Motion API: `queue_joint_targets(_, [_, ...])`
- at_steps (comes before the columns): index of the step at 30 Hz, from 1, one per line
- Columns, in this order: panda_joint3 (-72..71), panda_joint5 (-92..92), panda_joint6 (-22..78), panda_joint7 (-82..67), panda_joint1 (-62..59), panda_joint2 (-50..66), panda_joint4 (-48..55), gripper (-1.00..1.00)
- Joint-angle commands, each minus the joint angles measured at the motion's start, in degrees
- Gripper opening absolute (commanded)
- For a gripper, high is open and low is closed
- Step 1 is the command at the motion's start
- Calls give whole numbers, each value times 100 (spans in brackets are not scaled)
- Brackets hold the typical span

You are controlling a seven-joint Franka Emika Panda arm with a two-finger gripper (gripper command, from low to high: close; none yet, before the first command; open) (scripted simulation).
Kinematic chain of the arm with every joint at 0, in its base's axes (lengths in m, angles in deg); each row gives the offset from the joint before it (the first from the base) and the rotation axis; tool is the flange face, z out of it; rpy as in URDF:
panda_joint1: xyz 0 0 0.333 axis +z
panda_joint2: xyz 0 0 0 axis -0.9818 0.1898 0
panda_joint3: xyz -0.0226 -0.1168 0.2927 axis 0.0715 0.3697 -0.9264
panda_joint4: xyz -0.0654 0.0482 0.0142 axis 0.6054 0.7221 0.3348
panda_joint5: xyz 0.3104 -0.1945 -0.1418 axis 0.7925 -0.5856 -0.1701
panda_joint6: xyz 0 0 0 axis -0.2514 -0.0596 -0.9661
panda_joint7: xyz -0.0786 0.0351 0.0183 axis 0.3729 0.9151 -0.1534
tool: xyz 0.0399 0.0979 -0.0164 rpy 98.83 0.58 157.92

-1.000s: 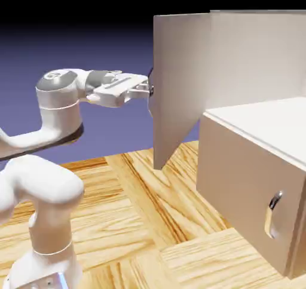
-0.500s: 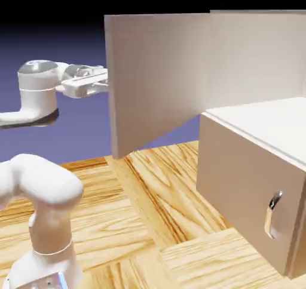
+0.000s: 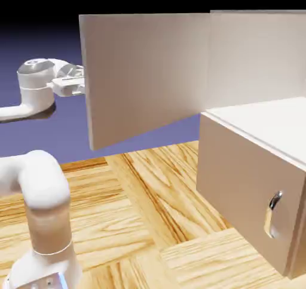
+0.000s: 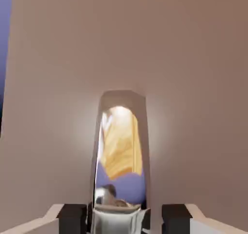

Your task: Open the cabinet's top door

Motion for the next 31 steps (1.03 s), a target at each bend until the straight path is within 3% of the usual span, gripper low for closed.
queue_joint_targets(1, [-20, 117, -183, -154, -132, -206, -64, -100])
queue_joint_targets(10, [-323, 1256, -1251, -1564, -1483, -2056, -178, -100])
queue_joint_targets(30, [-1296, 1954, 2371, -2010, -4206, -1758, 3959, -100])
queue_joint_targets(31, [-1296, 1954, 2371, -2010, -4206, -1758, 3959, 100])
